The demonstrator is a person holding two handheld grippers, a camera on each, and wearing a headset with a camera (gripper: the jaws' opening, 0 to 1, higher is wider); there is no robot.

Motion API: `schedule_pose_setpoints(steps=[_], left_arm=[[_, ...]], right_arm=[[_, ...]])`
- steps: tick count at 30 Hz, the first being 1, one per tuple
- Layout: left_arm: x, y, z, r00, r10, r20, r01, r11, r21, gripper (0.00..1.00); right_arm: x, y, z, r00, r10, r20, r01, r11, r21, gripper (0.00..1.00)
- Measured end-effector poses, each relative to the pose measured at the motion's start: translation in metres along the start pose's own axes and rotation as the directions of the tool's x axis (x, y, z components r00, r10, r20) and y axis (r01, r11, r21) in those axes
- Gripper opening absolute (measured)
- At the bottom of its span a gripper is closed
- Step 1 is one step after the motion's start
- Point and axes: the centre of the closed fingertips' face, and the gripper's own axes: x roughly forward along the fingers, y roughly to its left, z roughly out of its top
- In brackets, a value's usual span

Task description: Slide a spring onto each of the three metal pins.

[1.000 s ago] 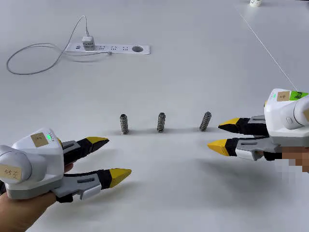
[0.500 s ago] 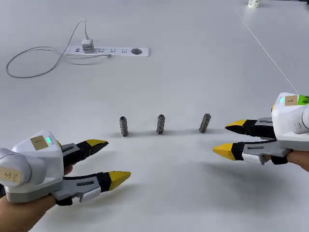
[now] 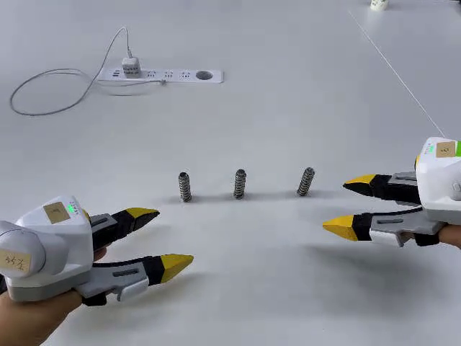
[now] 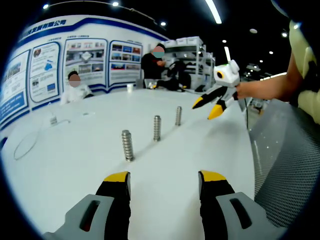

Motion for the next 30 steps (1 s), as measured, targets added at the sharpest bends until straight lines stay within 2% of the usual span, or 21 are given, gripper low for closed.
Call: schedule_pose_setpoints(steps=[15, 30], left_arm=[[-0.0006, 0.0039, -0.0006, 0.9999, 0.011, 0.003, -0.011, 1.0, -0.007, 0.56], [-0.0031, 0.0067, -0.0004, 0.9997, 0.023, 0.01, -0.023, 1.0, -0.016, 0.57]], right_arm=[[-0.0034, -0.0045, 0.0019, 0.9996, -0.011, 0.024, 0.011, 1.0, 0.012, 0.58], [-0.0036, -0.005, 0.0037, 0.9995, -0.014, 0.03, 0.014, 1.0, 0.02, 0.61]])
